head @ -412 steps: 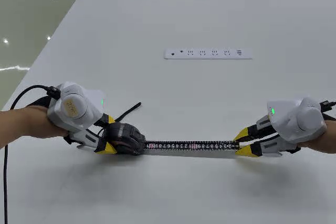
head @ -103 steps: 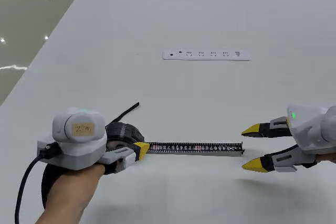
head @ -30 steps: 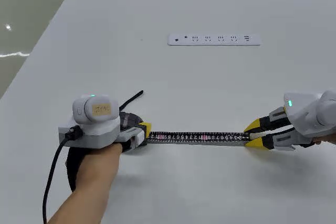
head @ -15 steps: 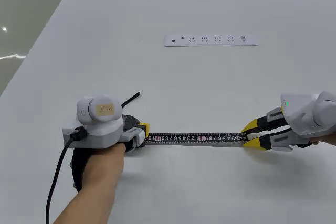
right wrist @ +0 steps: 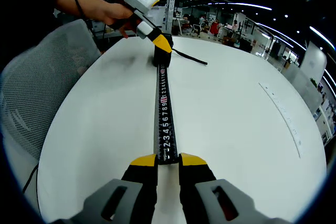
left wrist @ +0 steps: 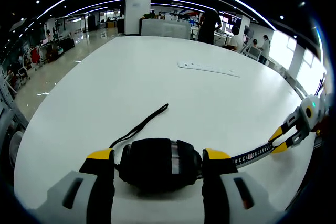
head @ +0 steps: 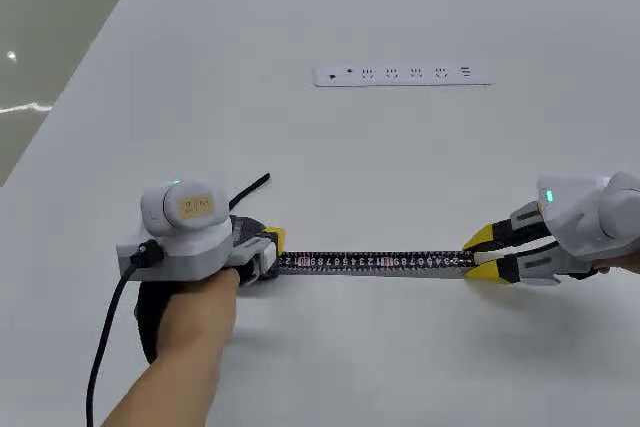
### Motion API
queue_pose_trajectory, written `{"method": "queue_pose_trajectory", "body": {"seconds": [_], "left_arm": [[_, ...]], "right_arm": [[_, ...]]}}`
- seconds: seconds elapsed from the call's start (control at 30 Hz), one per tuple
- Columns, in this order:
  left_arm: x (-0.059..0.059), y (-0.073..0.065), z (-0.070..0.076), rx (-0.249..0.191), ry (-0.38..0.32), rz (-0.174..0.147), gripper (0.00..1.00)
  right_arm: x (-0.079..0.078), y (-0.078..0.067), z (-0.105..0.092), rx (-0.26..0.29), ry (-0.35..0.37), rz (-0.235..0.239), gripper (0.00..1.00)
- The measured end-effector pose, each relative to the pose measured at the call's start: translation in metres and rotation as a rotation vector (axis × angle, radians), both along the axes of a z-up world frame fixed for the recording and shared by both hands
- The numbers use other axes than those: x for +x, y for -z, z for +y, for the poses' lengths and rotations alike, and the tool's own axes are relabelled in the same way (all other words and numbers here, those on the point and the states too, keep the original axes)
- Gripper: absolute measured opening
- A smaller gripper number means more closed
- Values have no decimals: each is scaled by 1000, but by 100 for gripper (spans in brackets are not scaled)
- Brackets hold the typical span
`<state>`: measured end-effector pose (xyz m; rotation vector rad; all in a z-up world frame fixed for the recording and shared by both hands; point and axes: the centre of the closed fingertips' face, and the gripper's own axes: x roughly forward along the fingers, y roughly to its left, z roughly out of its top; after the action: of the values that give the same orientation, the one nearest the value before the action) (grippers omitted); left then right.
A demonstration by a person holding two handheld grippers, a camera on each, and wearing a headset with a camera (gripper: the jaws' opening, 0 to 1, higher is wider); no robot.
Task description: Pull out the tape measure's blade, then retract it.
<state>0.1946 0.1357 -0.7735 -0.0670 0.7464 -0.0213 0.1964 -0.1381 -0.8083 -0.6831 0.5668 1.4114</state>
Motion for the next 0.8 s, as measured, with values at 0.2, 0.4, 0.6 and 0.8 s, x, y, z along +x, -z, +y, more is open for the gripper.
{"method": "queue_pose_trajectory", "body": {"seconds": [0.2,0.4,0.6,0.8], "left_arm": [[-3,0,-4,1,-1,9,64],[-4,1,-6,-20,-9,19,62],[-2,4,-3,-10,-3,30,61],[-2,3,-3,13,-1,44,61]], "right_arm": [[-1,0,0,0,1,-2,15],[-1,-1,0,1,2,-3,15],[-2,-3,1,0,2,-4,15],[-1,-5,1,2,-1,-11,14]]}}
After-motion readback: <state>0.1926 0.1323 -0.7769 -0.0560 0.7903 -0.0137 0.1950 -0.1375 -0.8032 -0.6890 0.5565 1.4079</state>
